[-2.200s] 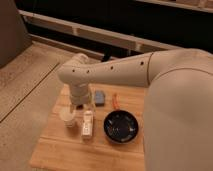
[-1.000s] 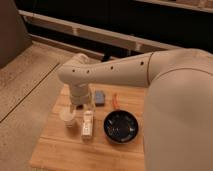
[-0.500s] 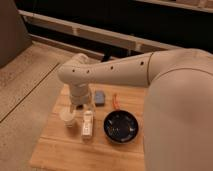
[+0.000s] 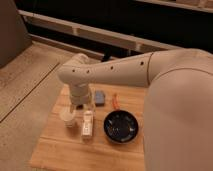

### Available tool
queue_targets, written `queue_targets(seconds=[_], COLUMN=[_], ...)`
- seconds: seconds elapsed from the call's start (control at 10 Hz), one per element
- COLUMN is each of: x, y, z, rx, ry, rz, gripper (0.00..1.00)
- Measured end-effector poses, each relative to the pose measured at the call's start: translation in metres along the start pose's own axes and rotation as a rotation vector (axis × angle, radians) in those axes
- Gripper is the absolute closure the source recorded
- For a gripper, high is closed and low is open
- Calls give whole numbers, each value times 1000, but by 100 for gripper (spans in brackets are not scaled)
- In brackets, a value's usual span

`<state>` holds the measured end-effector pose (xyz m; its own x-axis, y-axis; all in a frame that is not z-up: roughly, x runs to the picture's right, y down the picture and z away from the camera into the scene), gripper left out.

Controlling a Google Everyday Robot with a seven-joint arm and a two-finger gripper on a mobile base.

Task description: Place the white sponge in the ceramic bowl

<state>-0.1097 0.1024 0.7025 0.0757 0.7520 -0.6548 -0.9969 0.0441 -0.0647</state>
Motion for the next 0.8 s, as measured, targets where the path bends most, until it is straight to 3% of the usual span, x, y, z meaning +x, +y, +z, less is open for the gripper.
queue_targets(seconds=[0.2, 0.4, 0.5, 0.7, 0.8], x=[-13, -57, -74, -112, -120], y=[2, -10, -23, -75, -97], z=[-2, -5, -4, -8, -9], rx=[-10, -31, -36, -56, -59], ry=[-10, -43, -52, -70, -72], rz=[18, 59, 74, 146, 179], gripper=[35, 35, 35, 35, 35])
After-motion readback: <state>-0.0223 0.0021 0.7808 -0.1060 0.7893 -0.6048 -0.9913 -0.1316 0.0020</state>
